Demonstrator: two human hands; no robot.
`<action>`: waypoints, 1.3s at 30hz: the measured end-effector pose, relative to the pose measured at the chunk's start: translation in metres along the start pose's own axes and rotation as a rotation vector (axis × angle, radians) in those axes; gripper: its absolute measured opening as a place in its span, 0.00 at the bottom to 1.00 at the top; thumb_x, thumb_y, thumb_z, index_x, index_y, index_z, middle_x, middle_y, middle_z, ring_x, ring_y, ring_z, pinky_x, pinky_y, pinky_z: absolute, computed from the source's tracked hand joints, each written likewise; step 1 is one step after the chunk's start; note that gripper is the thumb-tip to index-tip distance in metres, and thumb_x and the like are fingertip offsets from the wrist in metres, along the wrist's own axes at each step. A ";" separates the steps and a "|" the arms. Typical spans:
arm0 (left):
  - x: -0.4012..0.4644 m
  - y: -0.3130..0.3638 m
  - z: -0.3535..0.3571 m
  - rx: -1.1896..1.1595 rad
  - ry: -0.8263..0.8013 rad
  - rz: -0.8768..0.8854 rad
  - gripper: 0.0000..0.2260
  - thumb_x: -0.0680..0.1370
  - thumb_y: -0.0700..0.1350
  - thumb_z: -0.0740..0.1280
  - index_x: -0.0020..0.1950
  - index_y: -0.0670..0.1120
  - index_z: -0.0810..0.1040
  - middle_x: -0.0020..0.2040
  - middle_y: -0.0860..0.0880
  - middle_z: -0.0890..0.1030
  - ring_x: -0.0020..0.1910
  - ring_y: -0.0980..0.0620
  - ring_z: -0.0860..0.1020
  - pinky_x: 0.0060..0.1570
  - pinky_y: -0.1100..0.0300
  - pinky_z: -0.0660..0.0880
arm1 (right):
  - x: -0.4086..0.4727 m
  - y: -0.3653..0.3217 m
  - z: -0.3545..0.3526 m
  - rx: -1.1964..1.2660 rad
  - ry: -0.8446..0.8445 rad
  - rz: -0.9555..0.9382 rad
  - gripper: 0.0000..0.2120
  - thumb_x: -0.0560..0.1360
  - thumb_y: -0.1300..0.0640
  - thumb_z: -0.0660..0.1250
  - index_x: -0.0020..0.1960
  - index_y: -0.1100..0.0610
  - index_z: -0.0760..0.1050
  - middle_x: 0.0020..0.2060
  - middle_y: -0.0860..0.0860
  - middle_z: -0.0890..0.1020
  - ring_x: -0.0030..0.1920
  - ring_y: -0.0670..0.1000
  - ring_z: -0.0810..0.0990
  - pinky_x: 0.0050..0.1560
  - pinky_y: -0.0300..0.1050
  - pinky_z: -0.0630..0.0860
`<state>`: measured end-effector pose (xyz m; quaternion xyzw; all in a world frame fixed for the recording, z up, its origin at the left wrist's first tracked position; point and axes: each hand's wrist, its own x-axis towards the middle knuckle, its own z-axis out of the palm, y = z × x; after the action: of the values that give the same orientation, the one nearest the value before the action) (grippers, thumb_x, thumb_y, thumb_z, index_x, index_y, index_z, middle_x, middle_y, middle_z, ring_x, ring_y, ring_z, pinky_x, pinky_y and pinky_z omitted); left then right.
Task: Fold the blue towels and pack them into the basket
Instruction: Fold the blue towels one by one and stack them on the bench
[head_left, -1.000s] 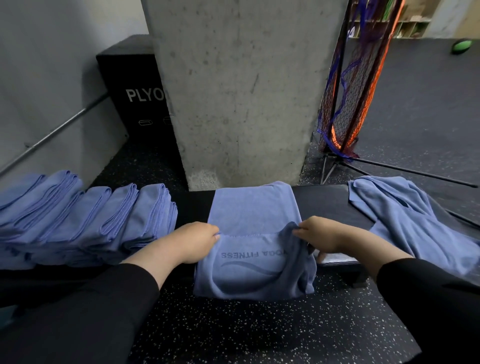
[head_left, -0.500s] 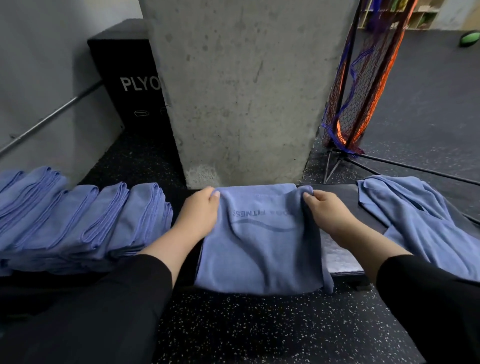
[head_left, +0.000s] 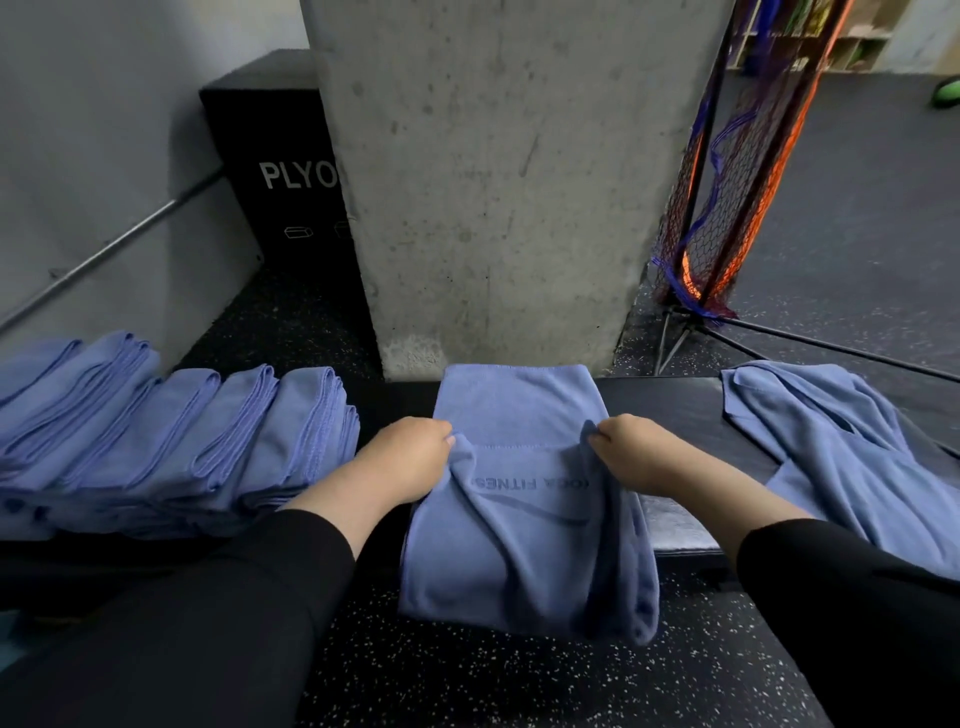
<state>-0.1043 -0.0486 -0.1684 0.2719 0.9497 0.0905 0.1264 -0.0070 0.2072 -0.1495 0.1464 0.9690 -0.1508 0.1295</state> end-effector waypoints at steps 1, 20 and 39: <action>-0.005 0.001 -0.001 0.016 -0.020 0.010 0.17 0.86 0.48 0.54 0.37 0.50 0.64 0.41 0.49 0.73 0.44 0.46 0.73 0.41 0.56 0.64 | -0.005 -0.002 -0.002 -0.013 -0.031 -0.005 0.15 0.85 0.52 0.53 0.45 0.57 0.71 0.45 0.57 0.79 0.47 0.59 0.76 0.46 0.46 0.68; 0.021 0.004 -0.022 -0.487 0.410 -0.208 0.15 0.85 0.46 0.57 0.42 0.40 0.72 0.38 0.44 0.76 0.41 0.41 0.73 0.38 0.52 0.63 | 0.008 0.017 -0.012 0.907 0.386 0.046 0.15 0.79 0.50 0.61 0.45 0.62 0.76 0.34 0.52 0.72 0.37 0.49 0.68 0.38 0.44 0.66; 0.007 -0.007 0.001 0.056 0.061 -0.026 0.15 0.84 0.48 0.57 0.38 0.49 0.67 0.39 0.51 0.72 0.43 0.46 0.73 0.41 0.56 0.67 | -0.005 0.012 0.008 0.183 0.195 -0.158 0.15 0.81 0.55 0.59 0.35 0.56 0.66 0.29 0.49 0.74 0.34 0.52 0.69 0.34 0.43 0.66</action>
<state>-0.1135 -0.0504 -0.1721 0.2603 0.9587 0.0705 0.0909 0.0033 0.2145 -0.1579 0.0949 0.9677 -0.2335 0.0086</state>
